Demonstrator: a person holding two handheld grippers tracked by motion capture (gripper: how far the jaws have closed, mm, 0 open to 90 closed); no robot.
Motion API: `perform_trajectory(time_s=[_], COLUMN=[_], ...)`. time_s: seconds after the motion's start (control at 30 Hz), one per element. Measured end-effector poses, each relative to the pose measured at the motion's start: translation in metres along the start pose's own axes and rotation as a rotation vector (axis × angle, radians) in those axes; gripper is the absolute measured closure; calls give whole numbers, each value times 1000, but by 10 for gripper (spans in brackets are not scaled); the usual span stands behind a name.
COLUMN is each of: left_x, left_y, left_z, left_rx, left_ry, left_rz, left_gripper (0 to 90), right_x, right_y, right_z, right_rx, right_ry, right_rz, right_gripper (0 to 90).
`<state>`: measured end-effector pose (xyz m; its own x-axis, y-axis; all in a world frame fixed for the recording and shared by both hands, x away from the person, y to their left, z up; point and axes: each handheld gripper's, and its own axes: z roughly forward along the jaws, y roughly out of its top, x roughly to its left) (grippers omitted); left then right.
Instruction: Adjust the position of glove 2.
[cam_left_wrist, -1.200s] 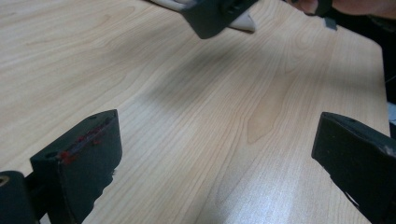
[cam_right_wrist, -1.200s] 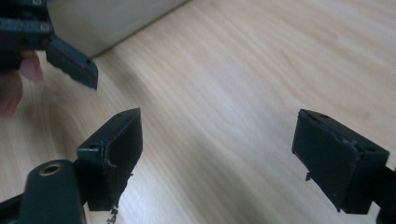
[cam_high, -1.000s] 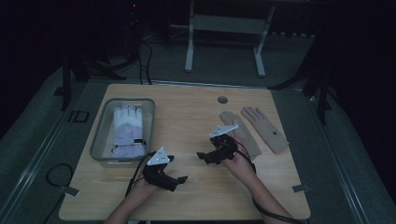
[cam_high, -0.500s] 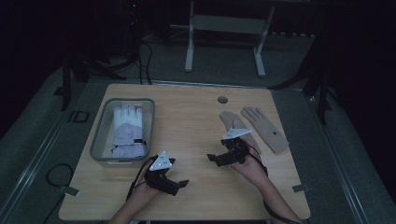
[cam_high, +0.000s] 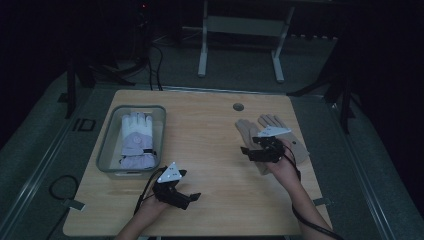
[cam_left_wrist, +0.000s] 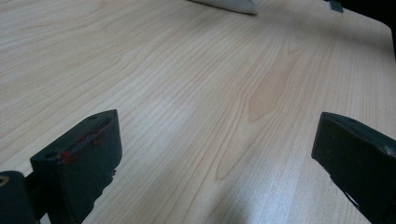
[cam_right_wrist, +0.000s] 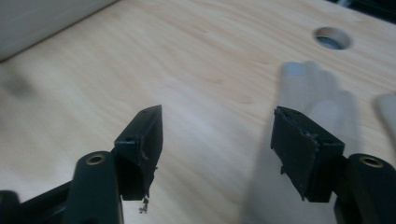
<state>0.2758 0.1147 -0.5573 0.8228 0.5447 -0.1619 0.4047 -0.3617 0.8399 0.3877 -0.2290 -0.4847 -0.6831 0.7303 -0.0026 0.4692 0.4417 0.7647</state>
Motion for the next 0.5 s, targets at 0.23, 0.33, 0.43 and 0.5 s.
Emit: perform_trajectory(time_s=[0.23,0.33,0.43,0.5], left_x=[0,1,1,1], left_y=[-1,-1,-1,-1], left_z=[2,1,1,1], left_rx=[7,5,2,2], left_ry=[-1,-7,-6,-4], left_rz=[11,6,2,4], left_gripper=[18,18,18,18], right_x=[-30,-42,-52,-59], right_y=[-3,-5,-4,-3], right_z=[5,7,9,11], right_rx=[39,53,62,57], right_ry=[-45,-66,-83,-92], right_rz=[34,37,38,51], right_gripper=[404,420,427,429])
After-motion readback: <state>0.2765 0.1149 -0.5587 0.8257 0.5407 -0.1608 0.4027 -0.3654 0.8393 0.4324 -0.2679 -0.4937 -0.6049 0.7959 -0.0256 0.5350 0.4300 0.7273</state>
